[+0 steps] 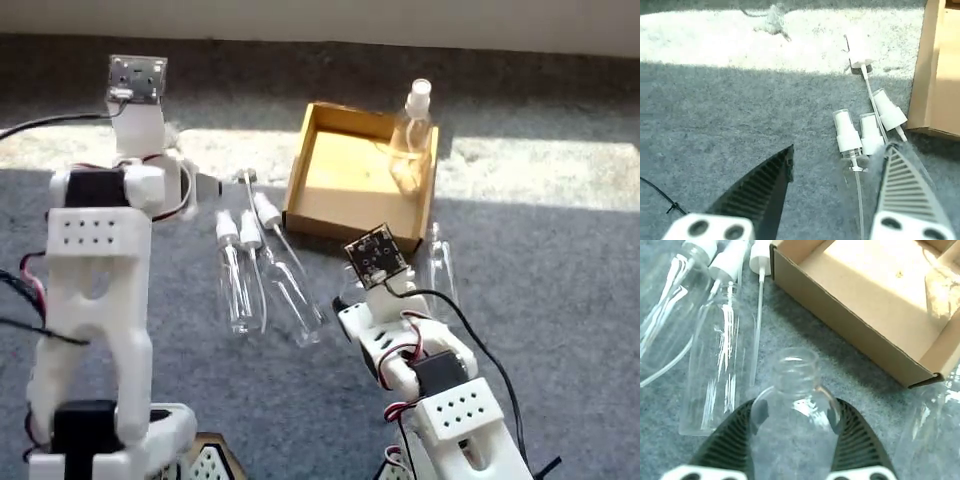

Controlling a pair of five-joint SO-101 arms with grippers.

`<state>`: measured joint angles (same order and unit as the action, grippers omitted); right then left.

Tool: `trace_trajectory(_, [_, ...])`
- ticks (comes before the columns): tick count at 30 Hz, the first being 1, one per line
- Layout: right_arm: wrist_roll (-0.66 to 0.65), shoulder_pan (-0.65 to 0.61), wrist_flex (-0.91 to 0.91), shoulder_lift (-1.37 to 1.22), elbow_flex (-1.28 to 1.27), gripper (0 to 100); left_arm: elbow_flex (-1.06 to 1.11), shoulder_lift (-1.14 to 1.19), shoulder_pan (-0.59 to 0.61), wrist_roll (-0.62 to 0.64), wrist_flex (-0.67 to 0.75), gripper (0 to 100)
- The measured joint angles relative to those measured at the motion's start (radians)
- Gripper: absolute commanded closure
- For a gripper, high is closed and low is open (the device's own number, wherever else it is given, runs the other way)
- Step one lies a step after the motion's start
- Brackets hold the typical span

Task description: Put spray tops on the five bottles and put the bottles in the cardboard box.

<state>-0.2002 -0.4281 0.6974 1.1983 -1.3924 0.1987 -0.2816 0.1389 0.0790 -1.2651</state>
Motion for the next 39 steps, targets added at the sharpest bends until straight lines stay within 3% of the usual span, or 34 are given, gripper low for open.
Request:
trace_trajectory(10, [0.000, 0.000, 0.000, 0.003, 0.000, 99.5, -0.110, 0.450, -0.002, 0.126, 0.107, 81])
trace_trajectory(35, [0.000, 0.000, 0.000, 0.006, 0.000, 99.5, -0.124, 0.703, -0.068, 0.172, 0.201, 82])
trace_trajectory(39, [0.000, 0.000, 0.000, 0.006, 0.000, 99.5, -0.126, 0.707, -0.068, 0.172, 0.201, 90])
